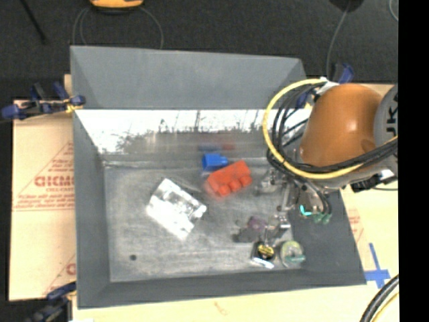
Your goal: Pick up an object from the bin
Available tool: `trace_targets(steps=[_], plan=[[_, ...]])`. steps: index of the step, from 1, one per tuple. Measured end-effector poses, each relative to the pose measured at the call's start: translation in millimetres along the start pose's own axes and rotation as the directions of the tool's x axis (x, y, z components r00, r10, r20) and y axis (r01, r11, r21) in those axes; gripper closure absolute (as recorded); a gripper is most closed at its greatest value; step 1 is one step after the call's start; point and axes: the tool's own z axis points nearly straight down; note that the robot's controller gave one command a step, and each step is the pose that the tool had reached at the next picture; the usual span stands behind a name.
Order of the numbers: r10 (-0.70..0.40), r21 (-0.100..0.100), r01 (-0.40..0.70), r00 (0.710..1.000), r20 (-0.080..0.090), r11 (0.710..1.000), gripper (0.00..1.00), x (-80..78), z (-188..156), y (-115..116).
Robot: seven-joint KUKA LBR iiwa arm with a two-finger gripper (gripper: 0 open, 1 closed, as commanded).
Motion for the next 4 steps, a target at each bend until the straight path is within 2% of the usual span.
trace_targets(steps=[1,2,3,4], plan=[[-0.248,0.001,0.248,0.969,0.001,0.969,0.0,16.8,110.7,-76.6],[-0.381,0.009,0.381,0.924,0.016,0.925,0.0,10.6,136.1,-72.9],[-0.65,0.014,0.649,0.76,0.013,0.76,0.0,2.4,136.3,-11.4],[-0.651,0.015,0.651,0.759,0.019,0.759,1.0,0.4,134.3,-9.5]])
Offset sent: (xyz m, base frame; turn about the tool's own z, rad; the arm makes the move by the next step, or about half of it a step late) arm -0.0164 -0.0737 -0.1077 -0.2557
